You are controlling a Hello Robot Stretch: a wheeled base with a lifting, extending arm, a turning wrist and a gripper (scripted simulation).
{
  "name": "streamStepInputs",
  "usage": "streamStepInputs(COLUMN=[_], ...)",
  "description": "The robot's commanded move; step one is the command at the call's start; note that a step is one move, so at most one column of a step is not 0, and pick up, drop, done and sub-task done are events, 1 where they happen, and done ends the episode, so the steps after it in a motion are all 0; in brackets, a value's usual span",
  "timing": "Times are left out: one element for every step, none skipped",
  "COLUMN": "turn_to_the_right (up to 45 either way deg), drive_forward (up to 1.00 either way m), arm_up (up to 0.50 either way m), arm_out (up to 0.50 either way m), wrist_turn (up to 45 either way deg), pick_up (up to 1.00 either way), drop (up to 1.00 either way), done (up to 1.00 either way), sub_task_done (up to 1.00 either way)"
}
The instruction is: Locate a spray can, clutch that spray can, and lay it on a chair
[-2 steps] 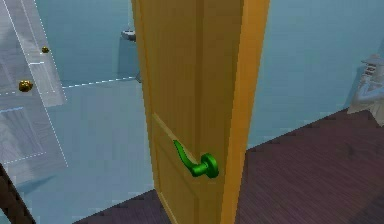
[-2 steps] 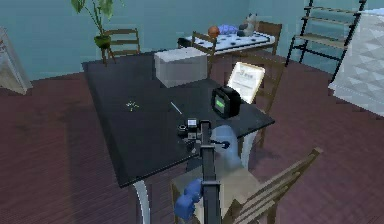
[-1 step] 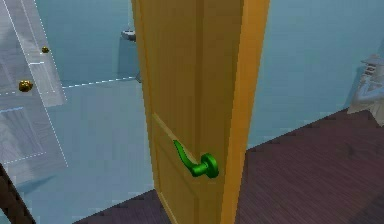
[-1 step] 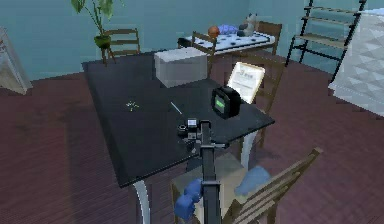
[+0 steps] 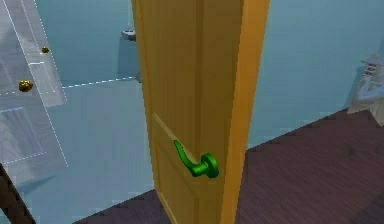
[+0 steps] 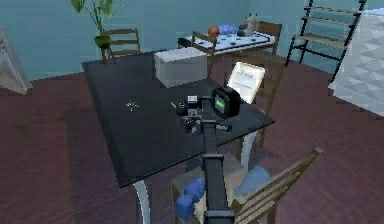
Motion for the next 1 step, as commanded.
streamStepInputs(turn_to_the_right=[0.0], drive_forward=[0.0], arm_up=[0.0], arm_out=[-0.08], wrist_turn=[0.0], pick_up=[0.0], drop=[0.0], done=[0.0], sub_task_done=[0.0])
